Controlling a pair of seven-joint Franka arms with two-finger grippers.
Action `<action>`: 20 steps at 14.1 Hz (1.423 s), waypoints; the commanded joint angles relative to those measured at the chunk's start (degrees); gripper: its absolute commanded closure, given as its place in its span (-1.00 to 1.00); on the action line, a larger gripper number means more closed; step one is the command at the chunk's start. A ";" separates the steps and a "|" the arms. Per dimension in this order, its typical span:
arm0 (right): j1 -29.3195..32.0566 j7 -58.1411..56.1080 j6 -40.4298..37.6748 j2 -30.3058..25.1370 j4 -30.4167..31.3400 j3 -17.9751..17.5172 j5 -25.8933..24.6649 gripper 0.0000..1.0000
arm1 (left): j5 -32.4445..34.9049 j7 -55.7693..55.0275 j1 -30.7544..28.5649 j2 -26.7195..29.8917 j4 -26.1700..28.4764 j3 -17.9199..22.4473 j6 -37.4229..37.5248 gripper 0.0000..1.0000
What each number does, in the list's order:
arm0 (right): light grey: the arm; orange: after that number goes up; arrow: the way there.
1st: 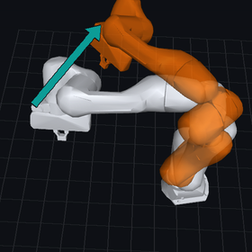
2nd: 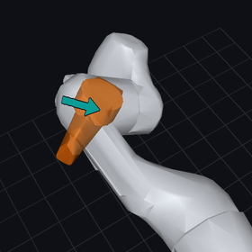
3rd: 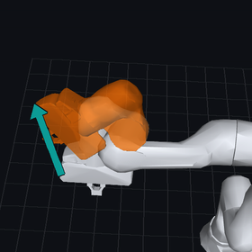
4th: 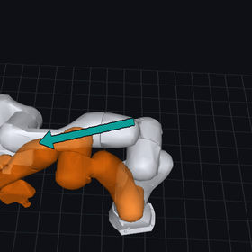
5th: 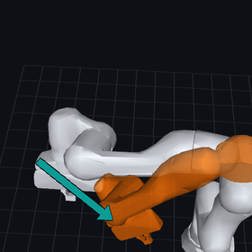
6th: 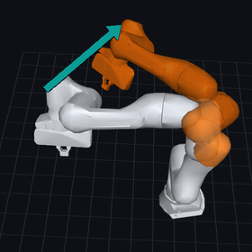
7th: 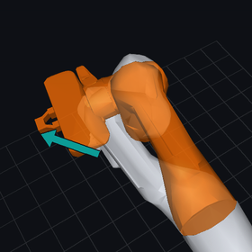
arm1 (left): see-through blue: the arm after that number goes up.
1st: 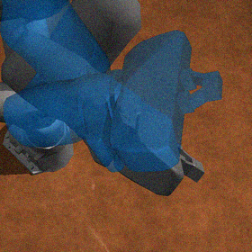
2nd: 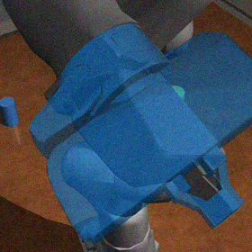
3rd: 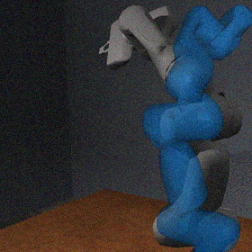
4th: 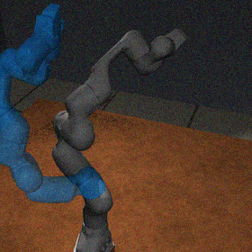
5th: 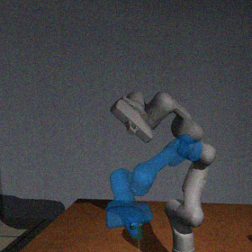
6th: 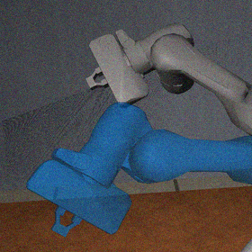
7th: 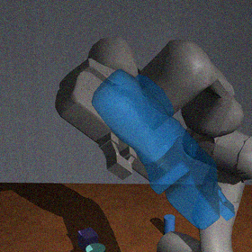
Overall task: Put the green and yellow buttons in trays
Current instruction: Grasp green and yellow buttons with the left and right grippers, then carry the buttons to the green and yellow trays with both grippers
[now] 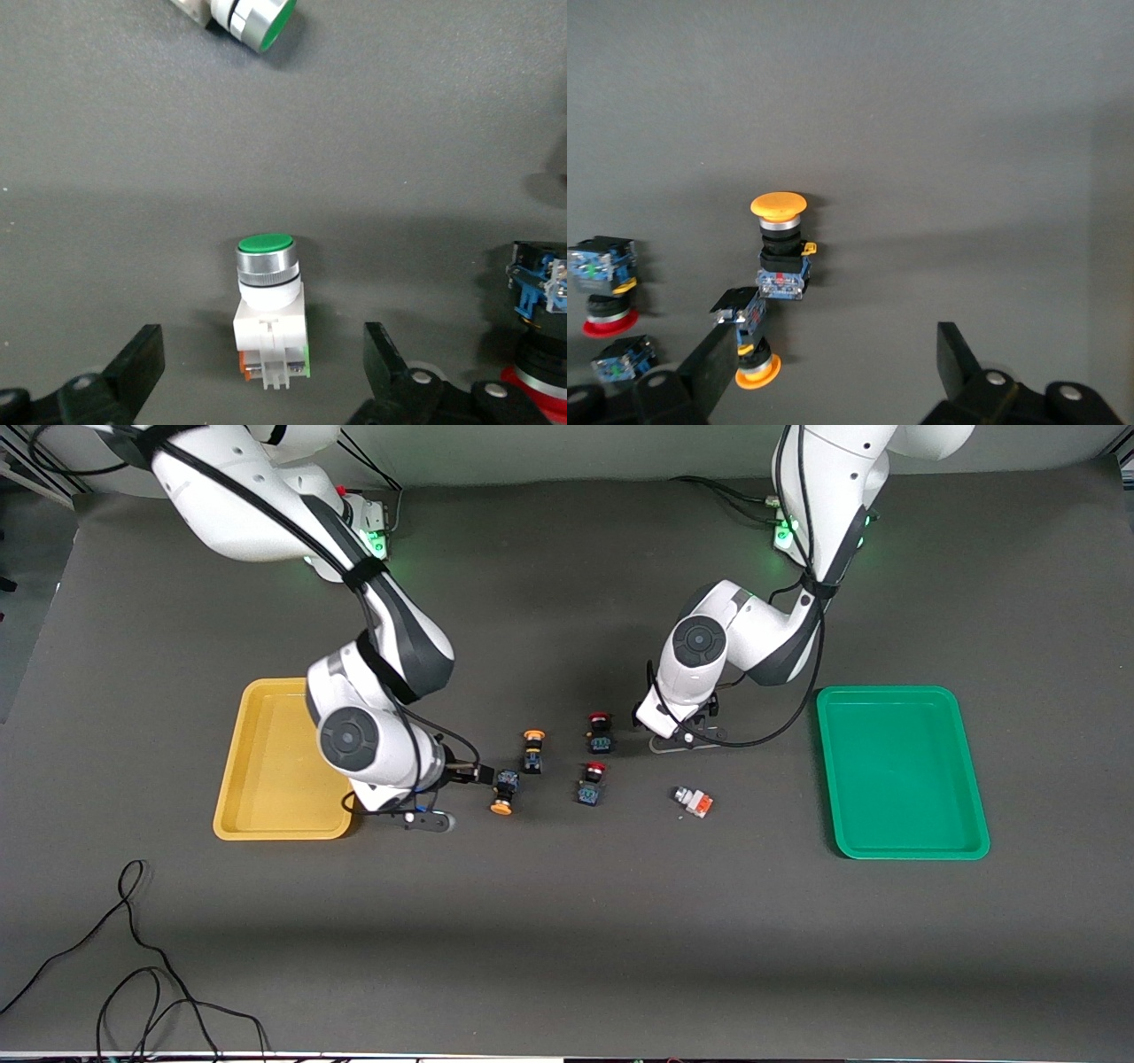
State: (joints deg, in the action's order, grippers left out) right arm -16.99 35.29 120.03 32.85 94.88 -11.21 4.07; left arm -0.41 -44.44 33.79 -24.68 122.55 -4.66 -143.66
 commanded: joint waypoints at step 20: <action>-8.85 8.30 7.06 13.29 -6.99 4.09 -6.09 0.99 | -3.19 20.65 -18.11 22.91 -10.49 1.50 38.07 1.00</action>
State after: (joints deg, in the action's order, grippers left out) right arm -24.99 41.68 127.08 45.42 89.22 -7.78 -0.66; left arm -1.71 -32.76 22.13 -5.10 110.88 -3.06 -110.37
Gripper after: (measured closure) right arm 0.225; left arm 0.670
